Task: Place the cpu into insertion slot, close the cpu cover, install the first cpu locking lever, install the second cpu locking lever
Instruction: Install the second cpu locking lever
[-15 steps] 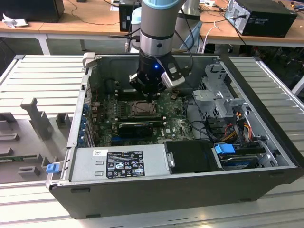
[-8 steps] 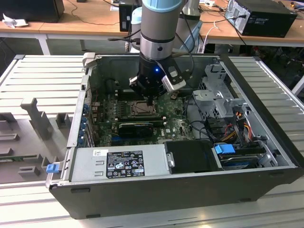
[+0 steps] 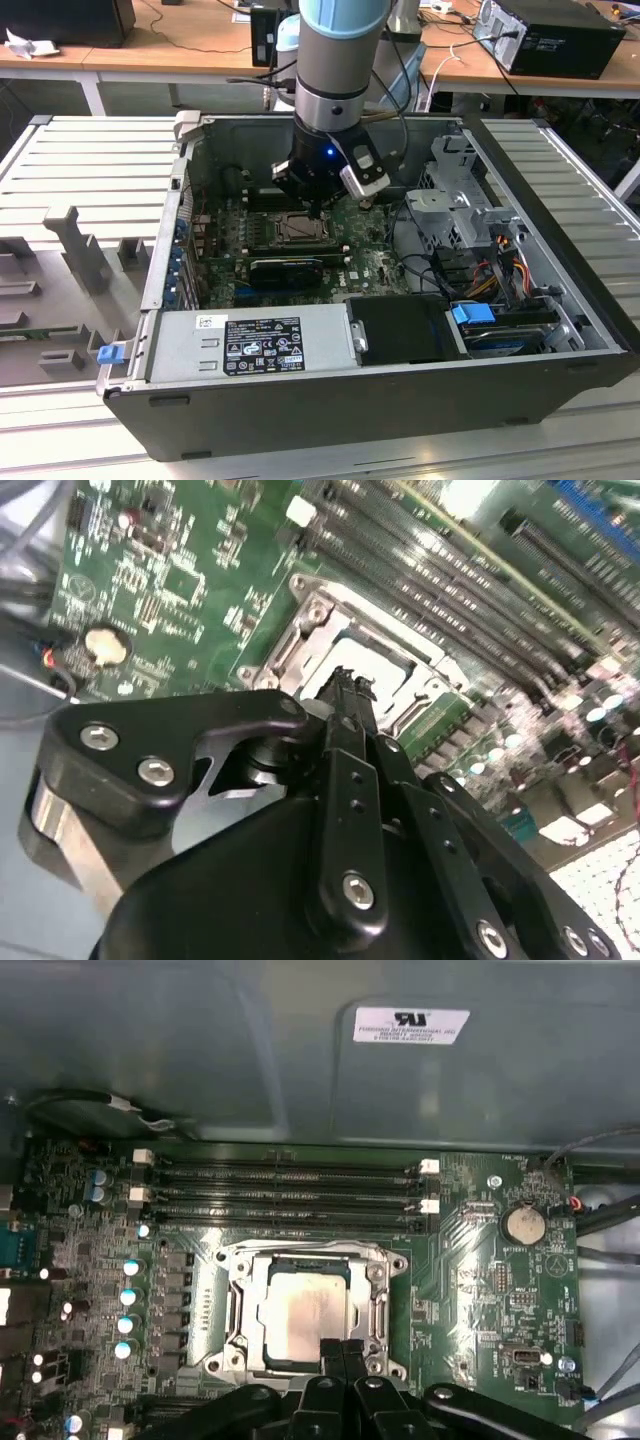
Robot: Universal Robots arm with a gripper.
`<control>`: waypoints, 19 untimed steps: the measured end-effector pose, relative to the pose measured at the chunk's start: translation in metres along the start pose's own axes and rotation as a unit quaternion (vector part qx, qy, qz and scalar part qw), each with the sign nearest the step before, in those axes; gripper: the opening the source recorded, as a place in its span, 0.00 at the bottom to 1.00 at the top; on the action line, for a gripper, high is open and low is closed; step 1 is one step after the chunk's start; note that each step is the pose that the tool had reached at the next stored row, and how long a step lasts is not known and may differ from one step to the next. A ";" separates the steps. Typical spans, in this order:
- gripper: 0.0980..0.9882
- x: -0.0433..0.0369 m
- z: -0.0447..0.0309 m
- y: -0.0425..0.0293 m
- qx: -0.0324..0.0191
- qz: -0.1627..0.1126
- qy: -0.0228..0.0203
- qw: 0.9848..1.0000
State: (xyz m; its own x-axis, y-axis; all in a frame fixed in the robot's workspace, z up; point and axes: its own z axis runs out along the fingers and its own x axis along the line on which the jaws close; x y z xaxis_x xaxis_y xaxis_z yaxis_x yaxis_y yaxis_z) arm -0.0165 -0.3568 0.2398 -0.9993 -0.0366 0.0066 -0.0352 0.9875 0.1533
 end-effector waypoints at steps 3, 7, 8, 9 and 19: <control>0.01 0.0004 0.0048 -0.0061 0.000 -0.013 0.003 1.000; 0.01 0.0017 0.0039 -0.0138 0.000 -0.015 0.004 1.000; 0.01 0.0022 0.0035 -0.0162 0.000 -0.015 0.004 1.000; 0.01 0.0030 0.0032 -0.0183 0.000 -0.015 0.004 1.000; 0.01 0.0154 0.0020 -0.0283 -0.002 -0.016 0.004 1.000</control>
State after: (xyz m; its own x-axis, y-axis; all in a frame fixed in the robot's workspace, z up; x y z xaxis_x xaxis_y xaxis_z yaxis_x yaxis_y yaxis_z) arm -0.0309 -0.3849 0.2335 -0.9976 -0.0689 0.0092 -0.0666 0.9854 0.1569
